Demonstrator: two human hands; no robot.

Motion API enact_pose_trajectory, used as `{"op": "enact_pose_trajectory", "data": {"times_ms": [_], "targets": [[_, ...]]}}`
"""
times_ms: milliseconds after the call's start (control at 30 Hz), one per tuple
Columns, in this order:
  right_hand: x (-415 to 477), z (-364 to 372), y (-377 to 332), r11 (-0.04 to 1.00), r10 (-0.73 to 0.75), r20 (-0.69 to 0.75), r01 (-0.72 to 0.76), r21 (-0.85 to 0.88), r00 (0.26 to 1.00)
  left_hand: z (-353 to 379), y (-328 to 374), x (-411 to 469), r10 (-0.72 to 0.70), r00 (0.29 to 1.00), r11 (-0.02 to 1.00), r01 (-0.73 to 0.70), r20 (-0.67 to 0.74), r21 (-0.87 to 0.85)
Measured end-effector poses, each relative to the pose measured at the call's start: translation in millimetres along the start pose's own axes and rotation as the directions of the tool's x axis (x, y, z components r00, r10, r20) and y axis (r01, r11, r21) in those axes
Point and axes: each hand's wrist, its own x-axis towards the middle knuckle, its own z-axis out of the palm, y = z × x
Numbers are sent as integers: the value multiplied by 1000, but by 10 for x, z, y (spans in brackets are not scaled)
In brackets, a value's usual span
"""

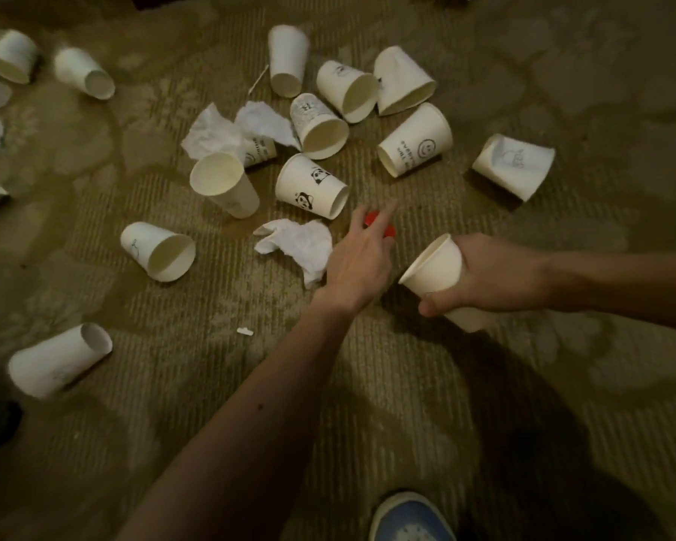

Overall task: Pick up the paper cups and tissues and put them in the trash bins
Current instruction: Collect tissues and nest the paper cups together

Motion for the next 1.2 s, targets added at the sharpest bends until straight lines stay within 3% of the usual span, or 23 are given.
{"op": "enact_pose_trajectory", "data": {"times_ms": [67,167,233,367,433,600,733,933,1100,1200], "targets": [[7,21,-23,1000,-18,6,18,7,1000,34,2,44,15,1000,993,-17,14,118],[27,49,-33,998,-43,14,42,43,999,29,-32,9,64,994,993,-55,-88,106],[45,39,-43,998,-46,36,44,42,998,7,-28,-83,43,989,999,-45,-144,-11],[103,24,-17,999,-33,72,30,35,997,-87,-68,-459,-232,951,898,129,-203,-421],[133,32,16,1000,-13,73,13,5,997,-106,-156,-683,-252,941,870,117,-227,-480],[163,39,-5,999,-11,74,13,-29,997,-145,-265,-793,-186,949,908,67,-255,-413],[174,48,-78,999,-35,85,33,19,996,-159,-179,-547,-84,967,994,64,-240,-88],[193,40,-129,995,-60,92,52,86,994,-116,-39,-349,-102,987,968,127,-126,215],[197,33,-101,996,-48,93,41,82,995,-120,-22,-428,-155,987,953,163,-52,255],[210,27,-88,995,-47,94,38,92,994,-91,-43,-637,-169,979,984,174,-112,43]]}}
